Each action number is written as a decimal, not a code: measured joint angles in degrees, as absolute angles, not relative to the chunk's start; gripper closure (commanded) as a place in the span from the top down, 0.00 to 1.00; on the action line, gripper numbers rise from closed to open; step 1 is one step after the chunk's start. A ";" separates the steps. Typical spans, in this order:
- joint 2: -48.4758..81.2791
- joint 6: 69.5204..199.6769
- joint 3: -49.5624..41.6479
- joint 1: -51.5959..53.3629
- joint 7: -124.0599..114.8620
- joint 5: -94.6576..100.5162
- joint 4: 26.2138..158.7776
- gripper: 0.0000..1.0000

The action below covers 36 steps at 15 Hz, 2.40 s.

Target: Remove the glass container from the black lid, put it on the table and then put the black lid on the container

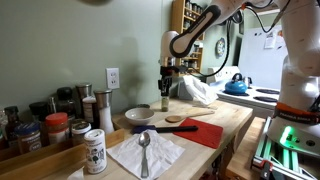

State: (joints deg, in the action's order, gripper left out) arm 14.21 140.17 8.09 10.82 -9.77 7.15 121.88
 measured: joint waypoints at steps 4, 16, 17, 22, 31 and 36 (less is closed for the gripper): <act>14.65 140.16 8.08 10.85 -9.78 7.15 121.60 0.31; 14.67 140.11 7.66 10.88 -9.78 7.15 121.36 1.00; 14.54 140.11 7.60 10.87 -9.78 7.15 121.35 1.00; 11.06 137.35 7.63 10.79 -8.55 6.82 121.33 1.00; -1.53 122.80 8.01 10.77 -5.10 4.99 121.31 1.00; -2.08 122.25 8.04 10.76 -5.03 4.89 121.41 1.00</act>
